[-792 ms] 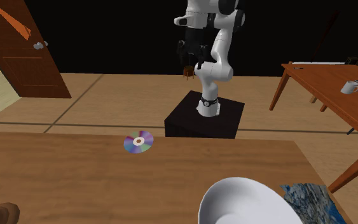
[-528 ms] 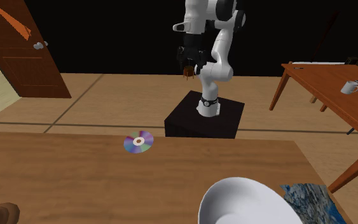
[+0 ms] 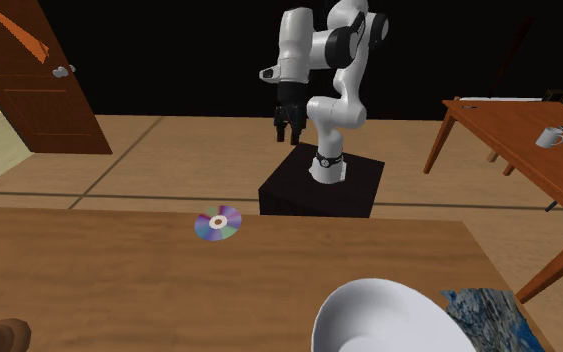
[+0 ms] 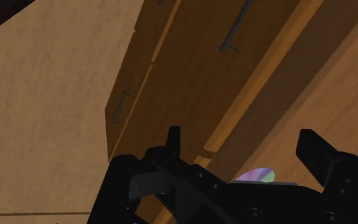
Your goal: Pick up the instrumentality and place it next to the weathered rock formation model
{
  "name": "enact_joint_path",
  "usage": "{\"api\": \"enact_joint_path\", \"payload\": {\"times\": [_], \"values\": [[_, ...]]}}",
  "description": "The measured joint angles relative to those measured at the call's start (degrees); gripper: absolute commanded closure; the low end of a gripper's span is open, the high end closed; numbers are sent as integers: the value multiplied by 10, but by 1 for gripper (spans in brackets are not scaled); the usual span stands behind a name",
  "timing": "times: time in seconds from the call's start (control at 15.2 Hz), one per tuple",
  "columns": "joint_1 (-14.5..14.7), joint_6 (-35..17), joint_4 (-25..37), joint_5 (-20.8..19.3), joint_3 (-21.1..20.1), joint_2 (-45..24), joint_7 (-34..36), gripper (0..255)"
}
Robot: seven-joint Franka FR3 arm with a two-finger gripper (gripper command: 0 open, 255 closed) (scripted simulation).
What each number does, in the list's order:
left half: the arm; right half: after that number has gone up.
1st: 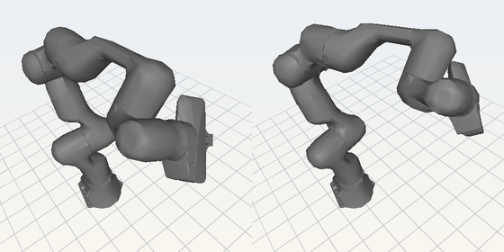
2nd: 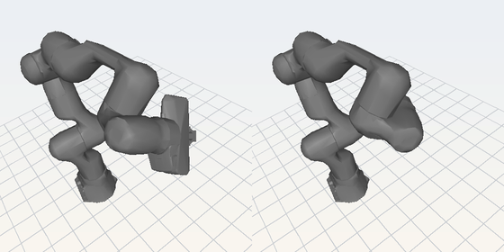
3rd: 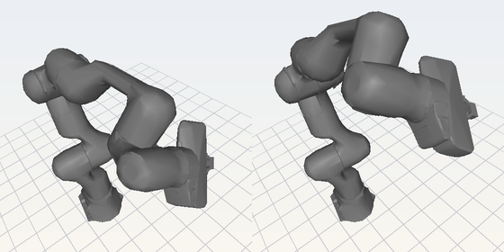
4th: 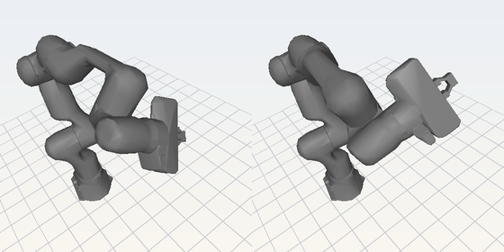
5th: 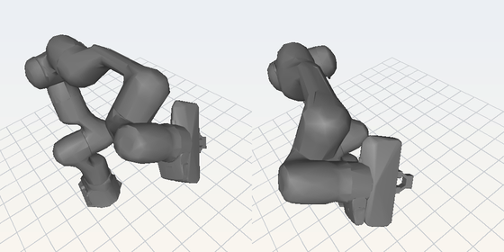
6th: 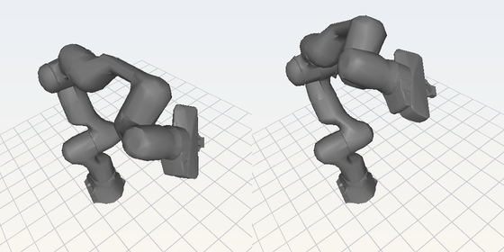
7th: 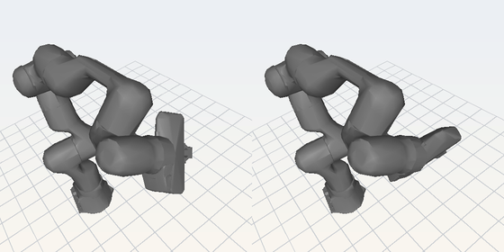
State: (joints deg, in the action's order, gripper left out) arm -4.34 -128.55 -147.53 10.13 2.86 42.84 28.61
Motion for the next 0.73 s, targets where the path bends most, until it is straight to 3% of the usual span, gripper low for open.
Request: {"api": "enact_joint_path", "payload": {"times": [0.26,0.46,0.59,0.66,0.73], "values": [[3,-179,-41,72,-3,-58,62,0],[27,-316,-46,141,7,-125,93,0],[67,-405,-48,201,33,-166,96,0],[100,-449,-37,237,55,-192,94,0],[150,-493,-27,278,92,-215,86,0]]}}
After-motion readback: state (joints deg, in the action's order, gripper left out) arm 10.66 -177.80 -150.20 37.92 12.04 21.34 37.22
